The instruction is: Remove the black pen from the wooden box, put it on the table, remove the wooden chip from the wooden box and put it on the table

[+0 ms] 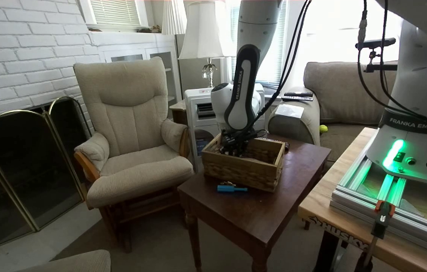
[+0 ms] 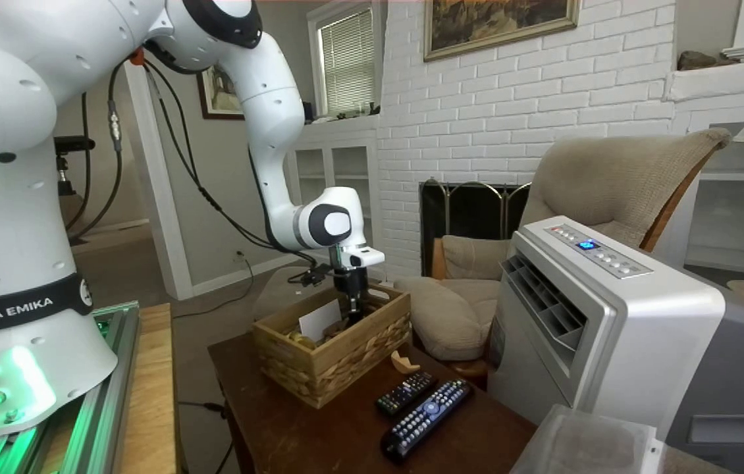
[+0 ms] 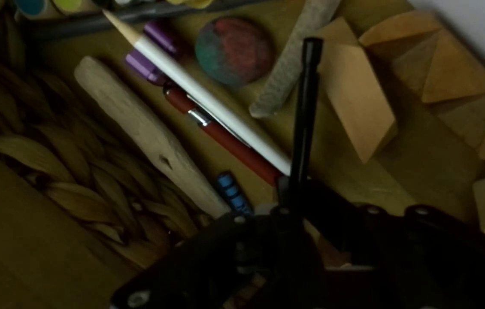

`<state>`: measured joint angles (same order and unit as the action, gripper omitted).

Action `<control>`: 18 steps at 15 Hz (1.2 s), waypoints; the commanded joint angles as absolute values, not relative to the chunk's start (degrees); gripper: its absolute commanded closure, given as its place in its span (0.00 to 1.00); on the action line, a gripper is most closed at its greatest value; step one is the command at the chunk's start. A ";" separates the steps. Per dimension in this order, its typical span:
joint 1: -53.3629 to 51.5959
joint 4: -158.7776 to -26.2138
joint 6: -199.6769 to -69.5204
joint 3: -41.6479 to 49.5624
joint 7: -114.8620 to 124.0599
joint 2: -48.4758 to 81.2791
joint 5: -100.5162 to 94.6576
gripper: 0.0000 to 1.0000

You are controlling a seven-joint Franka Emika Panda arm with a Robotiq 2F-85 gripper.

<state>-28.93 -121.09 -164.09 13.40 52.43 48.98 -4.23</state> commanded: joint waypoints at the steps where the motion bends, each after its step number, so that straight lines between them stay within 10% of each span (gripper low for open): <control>1: -30.22 -120.54 -163.63 14.20 53.77 49.74 -2.53 0.96; 18: -40.58 -145.39 -164.53 23.14 55.36 21.65 -14.03 0.96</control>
